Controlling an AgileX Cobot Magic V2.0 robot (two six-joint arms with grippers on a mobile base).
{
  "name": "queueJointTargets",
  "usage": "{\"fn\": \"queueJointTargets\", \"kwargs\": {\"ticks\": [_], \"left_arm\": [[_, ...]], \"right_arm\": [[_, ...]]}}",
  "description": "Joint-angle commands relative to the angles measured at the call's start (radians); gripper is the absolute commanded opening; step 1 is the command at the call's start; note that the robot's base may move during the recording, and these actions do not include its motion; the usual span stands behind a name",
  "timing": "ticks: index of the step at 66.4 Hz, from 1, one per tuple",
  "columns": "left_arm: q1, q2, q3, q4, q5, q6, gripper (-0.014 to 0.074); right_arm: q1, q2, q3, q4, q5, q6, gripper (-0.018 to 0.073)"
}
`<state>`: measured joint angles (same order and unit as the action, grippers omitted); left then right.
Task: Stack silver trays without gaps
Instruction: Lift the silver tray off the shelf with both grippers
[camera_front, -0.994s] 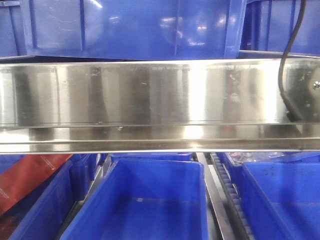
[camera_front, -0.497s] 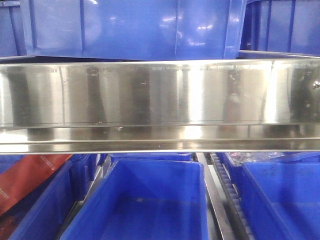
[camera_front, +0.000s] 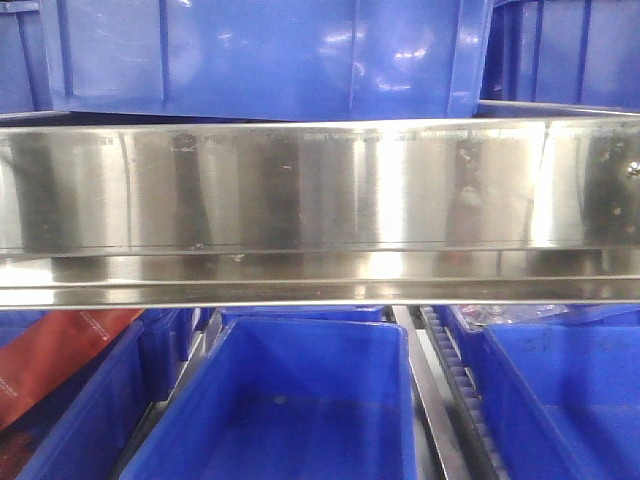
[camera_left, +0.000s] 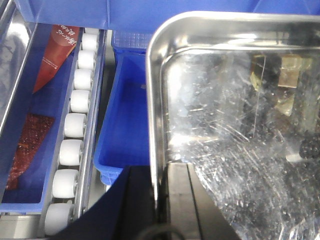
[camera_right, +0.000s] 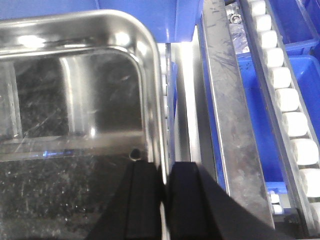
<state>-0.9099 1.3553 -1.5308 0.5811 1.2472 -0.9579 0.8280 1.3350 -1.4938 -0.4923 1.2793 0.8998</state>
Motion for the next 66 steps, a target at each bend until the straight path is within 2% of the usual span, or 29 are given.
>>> {"fn": "queueJointTargets", "kwargs": {"ticks": [1,66], "left_arm": [[-0.020,0.005,0.001,-0.008,-0.088,0.005,-0.0017],[-0.020,0.005,0.001,0.034,-0.092,0.005,-0.0017]], "right_arm": [[0.010,-0.003,-0.002,0.010,-0.100,0.002,-0.0015],[0.010,-0.003,-0.002,0.010,-0.106,0.002,-0.0015]]}}
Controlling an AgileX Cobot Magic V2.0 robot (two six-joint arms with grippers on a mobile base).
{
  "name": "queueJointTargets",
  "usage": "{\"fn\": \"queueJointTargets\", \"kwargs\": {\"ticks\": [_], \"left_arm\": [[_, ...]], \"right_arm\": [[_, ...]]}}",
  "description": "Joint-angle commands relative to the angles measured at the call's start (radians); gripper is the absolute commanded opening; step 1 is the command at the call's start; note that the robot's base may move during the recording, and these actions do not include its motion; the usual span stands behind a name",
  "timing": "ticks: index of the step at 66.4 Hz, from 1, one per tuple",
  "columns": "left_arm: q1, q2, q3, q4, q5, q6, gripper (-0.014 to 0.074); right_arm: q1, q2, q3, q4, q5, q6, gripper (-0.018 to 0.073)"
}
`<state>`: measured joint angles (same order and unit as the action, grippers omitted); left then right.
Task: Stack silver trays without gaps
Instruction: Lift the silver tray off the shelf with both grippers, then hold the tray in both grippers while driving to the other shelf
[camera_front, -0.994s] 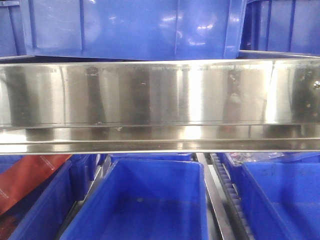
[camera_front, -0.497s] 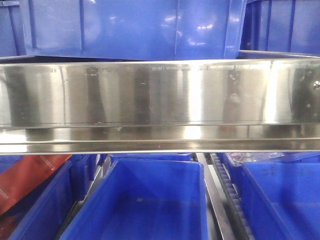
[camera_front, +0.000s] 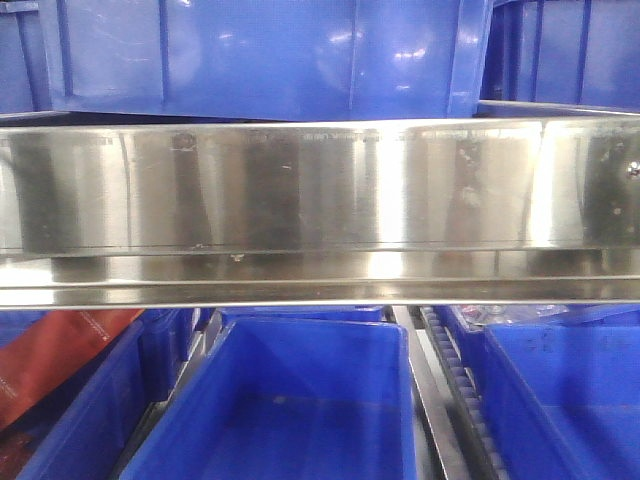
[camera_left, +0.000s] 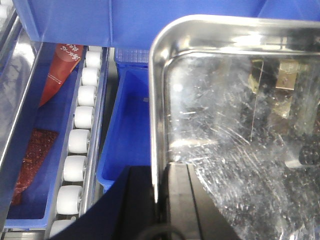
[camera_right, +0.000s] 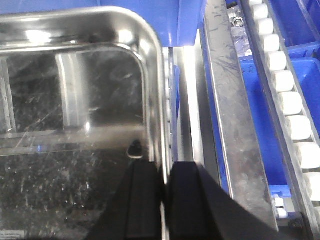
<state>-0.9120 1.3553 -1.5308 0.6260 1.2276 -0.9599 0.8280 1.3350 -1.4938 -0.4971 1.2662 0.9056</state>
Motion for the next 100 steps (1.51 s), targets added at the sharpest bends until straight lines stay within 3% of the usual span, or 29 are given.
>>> {"fn": "queueJointTargets", "kwargs": {"ticks": [1,100], "left_arm": [[-0.018,0.005,0.001,-0.011,-0.072,0.007,-0.0017],[-0.018,0.005,0.001,-0.011,-0.072,0.007,-0.0017]], "right_arm": [[0.010,-0.003,-0.002,0.015,-0.093,-0.004,-0.0015],[0.010,-0.003,-0.002,0.015,-0.096,-0.004,-0.0015]]}}
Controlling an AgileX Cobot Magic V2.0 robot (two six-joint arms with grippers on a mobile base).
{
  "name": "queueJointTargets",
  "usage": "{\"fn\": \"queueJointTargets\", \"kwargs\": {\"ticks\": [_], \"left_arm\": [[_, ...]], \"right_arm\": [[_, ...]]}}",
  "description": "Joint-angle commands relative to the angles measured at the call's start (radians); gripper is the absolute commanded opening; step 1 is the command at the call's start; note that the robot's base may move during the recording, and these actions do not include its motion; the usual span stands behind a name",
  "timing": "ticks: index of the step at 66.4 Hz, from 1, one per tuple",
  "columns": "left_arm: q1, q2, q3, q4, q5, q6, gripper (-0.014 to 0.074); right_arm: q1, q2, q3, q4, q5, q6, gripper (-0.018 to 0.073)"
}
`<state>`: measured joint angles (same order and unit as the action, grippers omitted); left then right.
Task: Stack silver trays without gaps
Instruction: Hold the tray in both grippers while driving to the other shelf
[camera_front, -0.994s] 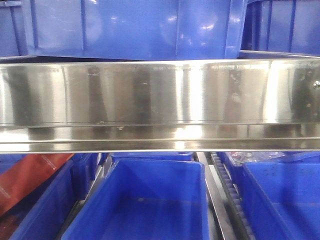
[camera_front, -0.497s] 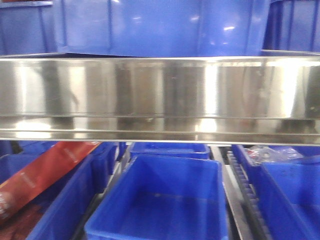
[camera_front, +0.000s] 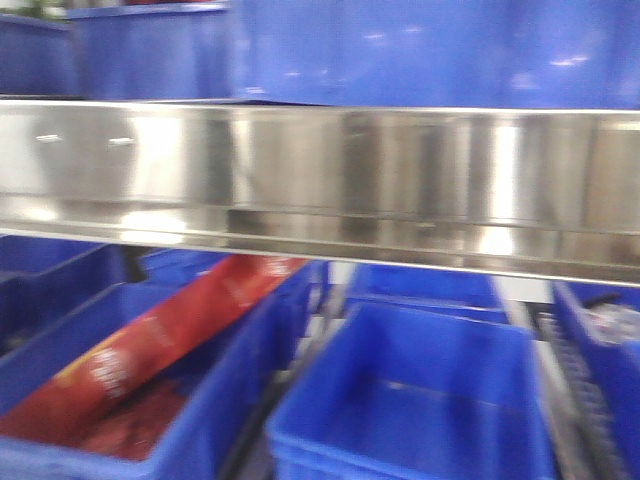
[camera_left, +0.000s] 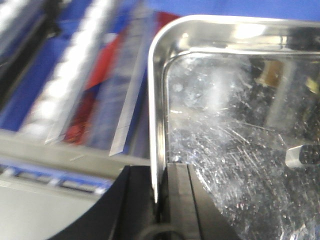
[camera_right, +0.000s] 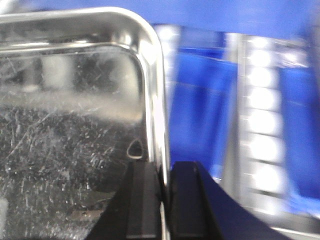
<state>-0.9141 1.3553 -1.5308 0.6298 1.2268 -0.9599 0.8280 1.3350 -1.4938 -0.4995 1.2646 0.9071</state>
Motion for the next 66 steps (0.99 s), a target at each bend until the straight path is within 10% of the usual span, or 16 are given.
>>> {"fn": "queueJointTargets", "kwargs": {"ticks": [1,66], "left_arm": [[-0.016,0.005,0.001,-0.015,-0.071,0.007,-0.0017],[-0.016,0.005,0.001,-0.015,-0.071,0.007,-0.0017]], "right_arm": [[0.010,-0.003,-0.002,0.018,-0.094,-0.005,-0.0015],[0.010,-0.003,-0.002,0.018,-0.094,-0.005,-0.0015]]}}
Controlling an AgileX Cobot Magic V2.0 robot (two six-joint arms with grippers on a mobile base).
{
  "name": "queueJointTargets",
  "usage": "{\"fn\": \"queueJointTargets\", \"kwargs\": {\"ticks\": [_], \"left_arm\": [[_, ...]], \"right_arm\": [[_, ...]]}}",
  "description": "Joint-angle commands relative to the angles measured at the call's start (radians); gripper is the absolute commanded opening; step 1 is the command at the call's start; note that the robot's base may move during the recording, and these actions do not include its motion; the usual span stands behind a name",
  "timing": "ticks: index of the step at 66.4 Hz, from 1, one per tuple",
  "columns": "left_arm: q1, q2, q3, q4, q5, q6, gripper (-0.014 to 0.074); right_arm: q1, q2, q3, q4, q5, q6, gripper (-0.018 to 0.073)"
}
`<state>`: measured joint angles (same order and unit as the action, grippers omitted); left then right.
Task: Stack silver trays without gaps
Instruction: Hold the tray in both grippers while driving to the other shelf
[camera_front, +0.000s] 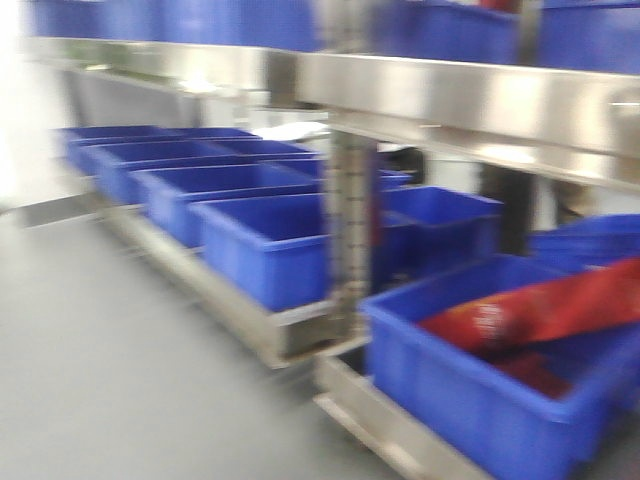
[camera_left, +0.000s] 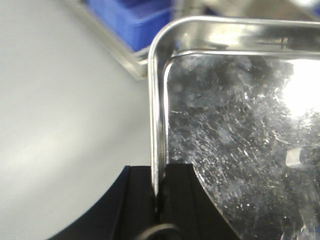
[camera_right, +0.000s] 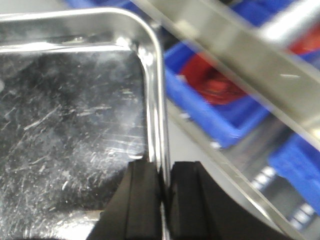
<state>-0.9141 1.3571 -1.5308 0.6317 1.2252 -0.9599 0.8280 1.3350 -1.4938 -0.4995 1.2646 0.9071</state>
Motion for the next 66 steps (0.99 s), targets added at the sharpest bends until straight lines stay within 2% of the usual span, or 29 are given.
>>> {"fn": "queueJointTargets", "kwargs": {"ticks": [1,66], "left_arm": [[-0.016,0.003,0.001,-0.016,-0.070,0.007,-0.0017],[-0.016,0.003,0.001,-0.017,-0.072,0.007,-0.0017]], "right_arm": [[0.010,-0.003,-0.002,0.018,-0.094,-0.005,-0.0015],[0.010,-0.003,-0.002,0.018,-0.094,-0.005,-0.0015]]}}
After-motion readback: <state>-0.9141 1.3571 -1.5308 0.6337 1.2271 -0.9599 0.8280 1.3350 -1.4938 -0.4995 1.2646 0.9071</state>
